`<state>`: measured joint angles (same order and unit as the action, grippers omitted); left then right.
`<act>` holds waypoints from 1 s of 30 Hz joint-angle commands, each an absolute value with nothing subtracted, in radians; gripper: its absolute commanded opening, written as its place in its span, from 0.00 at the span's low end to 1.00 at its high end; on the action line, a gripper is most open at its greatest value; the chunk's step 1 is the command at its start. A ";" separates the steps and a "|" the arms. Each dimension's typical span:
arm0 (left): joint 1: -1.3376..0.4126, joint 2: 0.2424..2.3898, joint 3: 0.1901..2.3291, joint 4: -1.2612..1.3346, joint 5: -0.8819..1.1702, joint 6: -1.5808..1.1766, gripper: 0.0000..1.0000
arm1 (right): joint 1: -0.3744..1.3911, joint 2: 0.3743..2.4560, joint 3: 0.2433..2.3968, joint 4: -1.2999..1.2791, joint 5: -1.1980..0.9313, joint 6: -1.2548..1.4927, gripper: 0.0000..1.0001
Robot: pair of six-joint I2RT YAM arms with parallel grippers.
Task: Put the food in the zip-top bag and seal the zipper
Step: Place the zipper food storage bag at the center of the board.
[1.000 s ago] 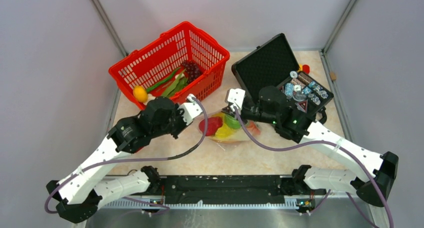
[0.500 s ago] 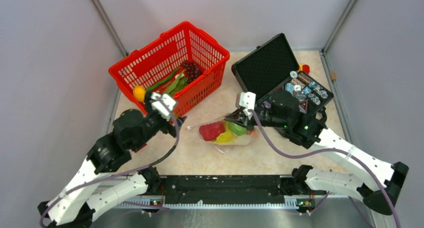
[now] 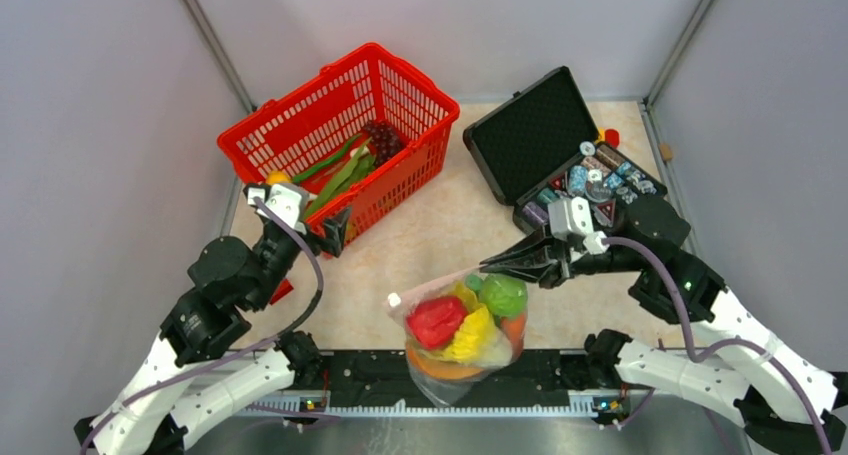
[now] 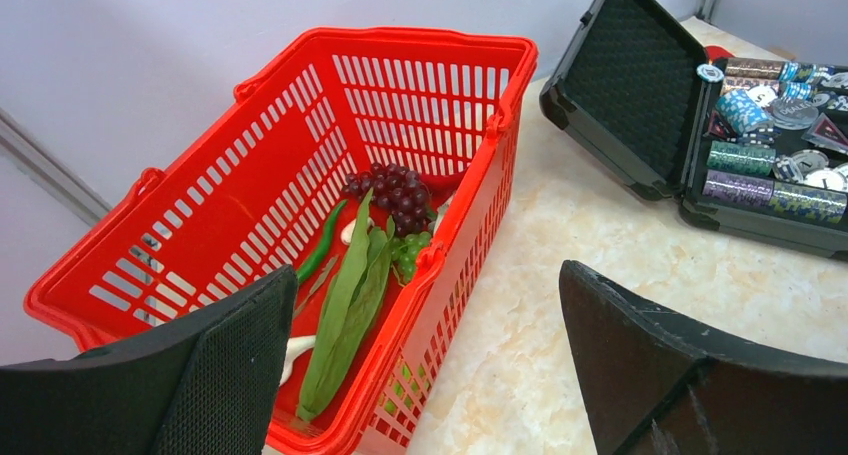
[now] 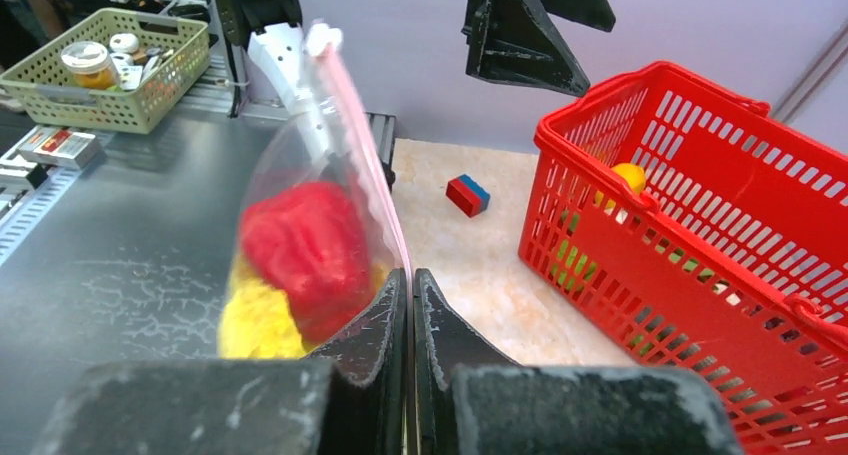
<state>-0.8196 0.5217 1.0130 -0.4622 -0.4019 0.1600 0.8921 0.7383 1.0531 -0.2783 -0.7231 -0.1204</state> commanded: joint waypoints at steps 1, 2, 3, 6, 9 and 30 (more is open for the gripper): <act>-0.818 0.549 1.020 -0.402 -0.403 0.149 0.99 | 0.889 0.780 1.070 -0.240 -0.640 -0.100 0.00; -0.818 0.560 1.023 -0.405 -0.398 0.147 0.99 | 0.889 0.806 1.050 -0.229 -0.589 -0.098 0.00; -0.818 0.568 1.025 -0.405 -0.392 0.144 0.99 | 0.888 0.842 1.035 -0.226 -0.542 -0.097 0.00; -0.818 0.589 1.026 -0.401 -0.374 0.137 0.99 | 0.881 0.971 1.012 -0.219 -0.447 -0.105 0.00; -0.818 0.601 1.030 -0.400 -0.367 0.134 0.99 | 0.853 1.104 1.017 -0.199 -0.400 -0.108 0.00; -0.818 0.686 1.019 -0.381 -0.346 0.113 0.99 | 0.802 1.032 0.938 0.047 0.202 0.119 0.81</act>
